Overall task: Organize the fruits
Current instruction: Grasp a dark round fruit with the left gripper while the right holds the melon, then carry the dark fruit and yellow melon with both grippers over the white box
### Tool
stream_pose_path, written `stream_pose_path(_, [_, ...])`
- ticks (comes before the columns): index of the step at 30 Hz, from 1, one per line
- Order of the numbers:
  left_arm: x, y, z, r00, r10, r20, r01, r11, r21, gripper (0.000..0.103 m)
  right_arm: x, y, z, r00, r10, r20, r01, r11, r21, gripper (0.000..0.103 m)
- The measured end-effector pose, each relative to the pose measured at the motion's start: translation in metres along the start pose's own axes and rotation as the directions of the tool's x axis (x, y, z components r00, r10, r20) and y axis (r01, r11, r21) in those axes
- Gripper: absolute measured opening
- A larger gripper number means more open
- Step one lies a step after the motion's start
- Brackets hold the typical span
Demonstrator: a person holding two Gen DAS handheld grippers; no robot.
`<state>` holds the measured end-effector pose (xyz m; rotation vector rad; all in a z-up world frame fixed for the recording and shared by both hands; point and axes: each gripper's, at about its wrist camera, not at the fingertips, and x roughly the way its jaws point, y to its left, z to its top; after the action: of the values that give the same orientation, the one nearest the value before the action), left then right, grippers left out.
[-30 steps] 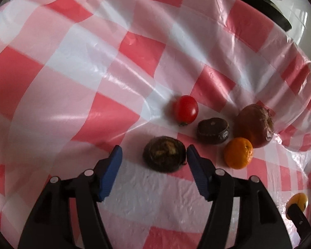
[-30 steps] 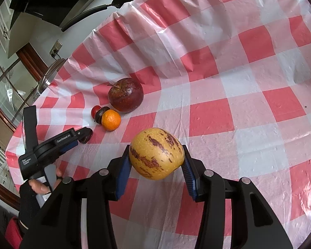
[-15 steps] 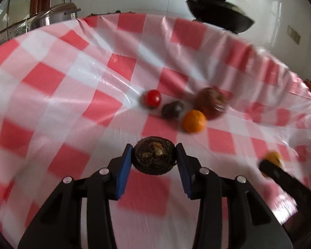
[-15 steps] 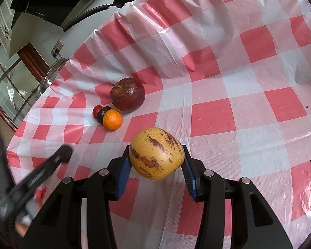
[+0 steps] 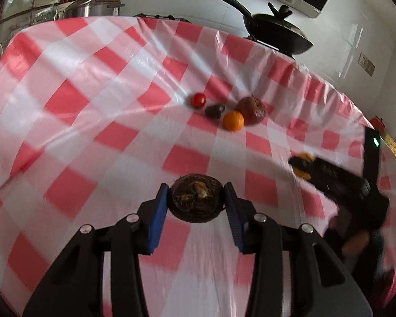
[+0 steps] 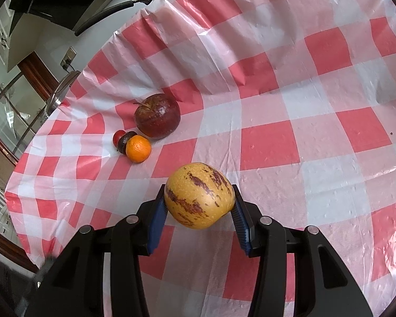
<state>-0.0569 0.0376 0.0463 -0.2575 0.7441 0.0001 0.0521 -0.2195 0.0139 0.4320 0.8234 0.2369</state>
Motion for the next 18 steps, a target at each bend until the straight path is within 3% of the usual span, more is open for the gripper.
stream_pose_path(9, [-0.074,0.03,-0.074,0.998,0.055,-0.024,-0.055,0.998,0.01,0.043,-0.01,-0.003,-0.008,1.0,-0.021,-0.022,0.022,1.0,0.022,0.046])
stream_pose_path(12, [-0.095,0.055,-0.096,0.996,0.085,-0.028,-0.085,0.996,-0.003,0.043,-0.024,0.007,-0.036,0.998,0.019,-0.066,-0.016,0.999,0.04,0.046])
stream_pose_path(18, [-0.128,0.1,-0.126,0.989,0.142,-0.029,-0.144,0.987,-0.069,0.043,-0.059,0.054,-0.101,0.988,0.084,-0.128,-0.094,0.993,-0.073,0.046])
